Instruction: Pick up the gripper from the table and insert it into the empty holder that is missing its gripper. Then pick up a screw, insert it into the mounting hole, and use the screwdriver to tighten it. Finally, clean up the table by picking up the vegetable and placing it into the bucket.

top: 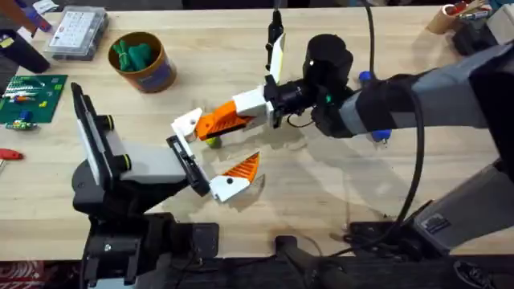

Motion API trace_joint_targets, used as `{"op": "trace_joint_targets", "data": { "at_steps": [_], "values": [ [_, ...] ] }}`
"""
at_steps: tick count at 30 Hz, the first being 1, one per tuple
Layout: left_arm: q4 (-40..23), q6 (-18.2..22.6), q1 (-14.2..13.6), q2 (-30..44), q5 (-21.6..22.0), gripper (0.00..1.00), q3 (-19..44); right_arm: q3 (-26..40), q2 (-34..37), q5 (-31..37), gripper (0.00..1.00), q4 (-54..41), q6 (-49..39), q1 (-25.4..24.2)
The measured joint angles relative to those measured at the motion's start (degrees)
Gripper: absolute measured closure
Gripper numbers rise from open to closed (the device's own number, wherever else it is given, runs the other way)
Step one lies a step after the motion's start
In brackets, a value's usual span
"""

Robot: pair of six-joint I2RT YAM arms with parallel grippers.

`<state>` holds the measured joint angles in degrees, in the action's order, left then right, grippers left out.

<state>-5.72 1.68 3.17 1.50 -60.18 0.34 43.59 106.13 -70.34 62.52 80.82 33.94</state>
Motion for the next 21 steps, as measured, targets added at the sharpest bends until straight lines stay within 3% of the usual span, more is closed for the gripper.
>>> {"op": "trace_joint_targets", "data": {
  "at_steps": [5, 10, 21],
  "values": [
    [-0.02, -0.50, 0.45, 0.00, 0.06, 0.012, 0.00, 0.48, 0.00, 0.70, 0.988, -1.97, -0.39, 0.55],
    [0.08, -1.20, 0.53, 0.01, -0.95, 0.012, -0.02, 4.49, -0.07, 0.55, 0.989, -11.87, -5.85, 2.01],
    [-0.43, -1.36, 0.90, 0.00, -4.90, 0.012, -0.09, 4.59, -0.07, 0.01, 0.989, -13.27, -10.17, 2.05]
  ]
}}
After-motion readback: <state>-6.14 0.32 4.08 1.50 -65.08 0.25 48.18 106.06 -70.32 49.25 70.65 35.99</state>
